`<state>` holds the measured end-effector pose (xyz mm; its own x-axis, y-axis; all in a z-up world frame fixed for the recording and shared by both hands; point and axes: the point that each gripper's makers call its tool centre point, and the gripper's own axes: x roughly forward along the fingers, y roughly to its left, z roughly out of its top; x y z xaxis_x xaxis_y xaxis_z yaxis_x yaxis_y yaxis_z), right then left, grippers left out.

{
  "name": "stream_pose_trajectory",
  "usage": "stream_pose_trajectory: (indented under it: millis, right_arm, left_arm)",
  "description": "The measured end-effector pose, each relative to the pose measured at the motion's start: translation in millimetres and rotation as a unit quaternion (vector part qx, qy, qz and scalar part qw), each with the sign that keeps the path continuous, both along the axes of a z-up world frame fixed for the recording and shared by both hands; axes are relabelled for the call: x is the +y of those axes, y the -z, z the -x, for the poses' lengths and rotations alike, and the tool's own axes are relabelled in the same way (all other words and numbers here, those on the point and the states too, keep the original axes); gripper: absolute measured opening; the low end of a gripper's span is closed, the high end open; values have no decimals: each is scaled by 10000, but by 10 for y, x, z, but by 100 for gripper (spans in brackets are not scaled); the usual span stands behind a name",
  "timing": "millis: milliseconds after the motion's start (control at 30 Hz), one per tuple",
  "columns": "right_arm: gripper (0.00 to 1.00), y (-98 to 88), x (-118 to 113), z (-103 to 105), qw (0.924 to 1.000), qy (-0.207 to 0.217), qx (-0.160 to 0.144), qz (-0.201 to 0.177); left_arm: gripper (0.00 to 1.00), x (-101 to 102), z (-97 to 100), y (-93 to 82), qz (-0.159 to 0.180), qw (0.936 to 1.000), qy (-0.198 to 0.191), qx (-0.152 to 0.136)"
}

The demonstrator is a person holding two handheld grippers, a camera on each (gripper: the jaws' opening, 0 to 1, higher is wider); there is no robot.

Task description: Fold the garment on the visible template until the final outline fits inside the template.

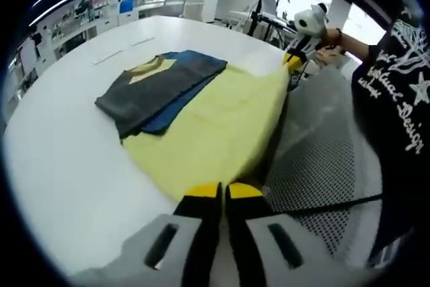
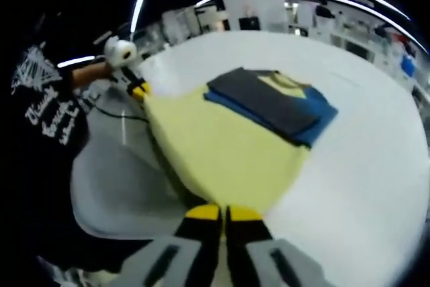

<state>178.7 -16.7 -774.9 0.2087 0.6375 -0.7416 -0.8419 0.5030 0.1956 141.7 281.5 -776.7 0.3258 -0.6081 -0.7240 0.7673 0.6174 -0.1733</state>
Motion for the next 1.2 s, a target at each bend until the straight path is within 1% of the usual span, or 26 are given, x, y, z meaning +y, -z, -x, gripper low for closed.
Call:
stream_pose_trajectory:
  millis: [133, 233, 300, 433, 533, 700, 733, 967, 1100, 1133, 1167, 1200]
  right_arm:
    - [0, -85, -1, -166, 9998, 24, -200, -13]
    - [0, -132, 17, -243, 9995, 14, -306, 5]
    - [0, -162, 24, -309, 9993, 18, -371, 6]
    - [0, -215, 43, -450, 9987, 44, -506, 15]
    - [0, -260, 63, -547, 9980, 60, -624, 25]
    - [0, -338, 84, -770, 9963, 172, -841, 24]
    - [0, -342, 85, -782, 9962, 177, -850, 24]
    - [0, -455, 104, -1034, 9937, 285, -1088, 6]
    - [0, -501, 131, -1169, 9914, 284, -1273, 84]
    - [0, -515, 135, -1211, 9908, 287, -1315, 101]
    - [0, -531, 151, -1231, 9905, 300, -1340, 98]
    - [0, -556, 165, -1278, 9898, 337, -1380, 89]
  left_arm:
    - [0, -2, -110, -91, 12, 9999, -19, -110]
    - [0, 12, -217, -131, 7, 9998, -30, -210]
    - [0, 15, -306, -191, -1, 9995, -57, -312]
    - [0, 43, -426, -243, 10, 9992, -89, -392]
    - [0, 61, -541, -293, -12, 9986, -114, -522]
    - [0, 79, -732, -394, 5, 9975, -187, -688]
    - [0, 86, -765, -410, 6, 9972, -198, -723]
    - [0, 123, -1014, -537, 0, 9950, -245, -964]
    - [0, 125, -1147, -603, -40, 9937, -250, -1095]
    - [0, 143, -1215, -604, -62, 9931, -243, -1141]
    - [0, 149, -1233, -608, -71, 9930, -235, -1158]
    - [0, 167, -1291, -638, -80, 9922, -266, -1218]
